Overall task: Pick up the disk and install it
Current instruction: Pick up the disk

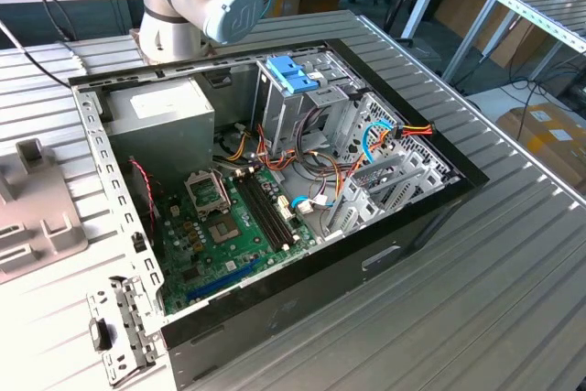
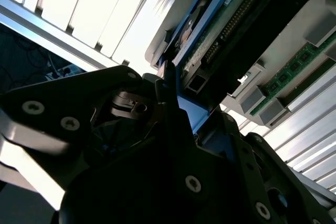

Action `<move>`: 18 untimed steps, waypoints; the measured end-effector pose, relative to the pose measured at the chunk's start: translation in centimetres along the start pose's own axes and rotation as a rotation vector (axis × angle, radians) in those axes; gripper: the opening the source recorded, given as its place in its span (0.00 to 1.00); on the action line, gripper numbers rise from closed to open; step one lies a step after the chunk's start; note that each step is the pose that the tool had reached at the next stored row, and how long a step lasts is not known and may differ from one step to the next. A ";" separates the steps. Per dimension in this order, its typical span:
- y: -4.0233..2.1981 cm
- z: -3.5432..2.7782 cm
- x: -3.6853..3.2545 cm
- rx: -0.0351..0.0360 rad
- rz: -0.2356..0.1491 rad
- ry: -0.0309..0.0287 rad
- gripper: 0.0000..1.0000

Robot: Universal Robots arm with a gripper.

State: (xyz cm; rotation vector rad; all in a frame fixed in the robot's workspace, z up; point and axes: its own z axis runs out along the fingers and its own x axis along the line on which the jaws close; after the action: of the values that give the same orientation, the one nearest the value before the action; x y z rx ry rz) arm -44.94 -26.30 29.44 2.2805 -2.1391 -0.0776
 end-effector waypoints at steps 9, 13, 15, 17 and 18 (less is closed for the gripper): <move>0.02 -0.47 -0.01 0.0000 0.000 -0.0024 0.37; 0.04 -0.83 -0.02 0.0001 0.000 -0.0036 0.37; 0.05 -1.00 -0.03 0.0001 0.000 -0.0041 0.37; 0.06 -1.23 -0.03 0.0002 0.000 -0.0048 0.37; 0.06 -1.32 -0.04 0.0003 0.000 -0.0050 0.37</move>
State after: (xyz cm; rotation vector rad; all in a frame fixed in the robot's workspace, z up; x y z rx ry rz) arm -44.94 -26.30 30.77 2.2832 -2.1414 -0.0830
